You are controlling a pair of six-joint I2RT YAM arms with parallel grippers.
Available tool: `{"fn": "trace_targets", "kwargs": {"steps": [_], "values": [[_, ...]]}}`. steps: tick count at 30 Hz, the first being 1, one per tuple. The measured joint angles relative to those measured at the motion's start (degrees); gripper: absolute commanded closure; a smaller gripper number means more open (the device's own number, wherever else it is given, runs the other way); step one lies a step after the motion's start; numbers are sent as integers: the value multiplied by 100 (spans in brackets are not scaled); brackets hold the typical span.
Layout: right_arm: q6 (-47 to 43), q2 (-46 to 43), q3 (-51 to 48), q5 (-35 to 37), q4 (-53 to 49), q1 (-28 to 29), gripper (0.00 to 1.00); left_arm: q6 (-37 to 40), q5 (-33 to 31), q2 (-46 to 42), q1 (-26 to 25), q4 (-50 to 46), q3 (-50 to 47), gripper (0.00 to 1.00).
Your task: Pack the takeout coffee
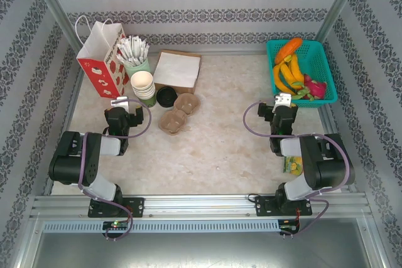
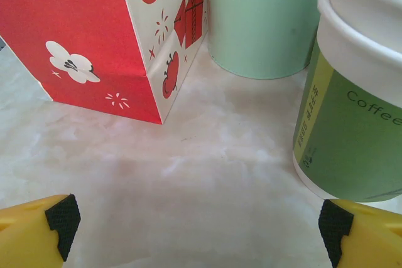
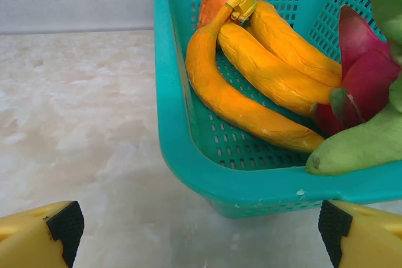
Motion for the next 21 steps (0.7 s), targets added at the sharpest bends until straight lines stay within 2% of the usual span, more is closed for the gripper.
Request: {"fn": "trace_targets", "kwargs": {"steps": [21], "values": [[2, 0, 0, 0, 0, 0, 2, 0, 4, 0, 0, 0, 0, 0]]}}
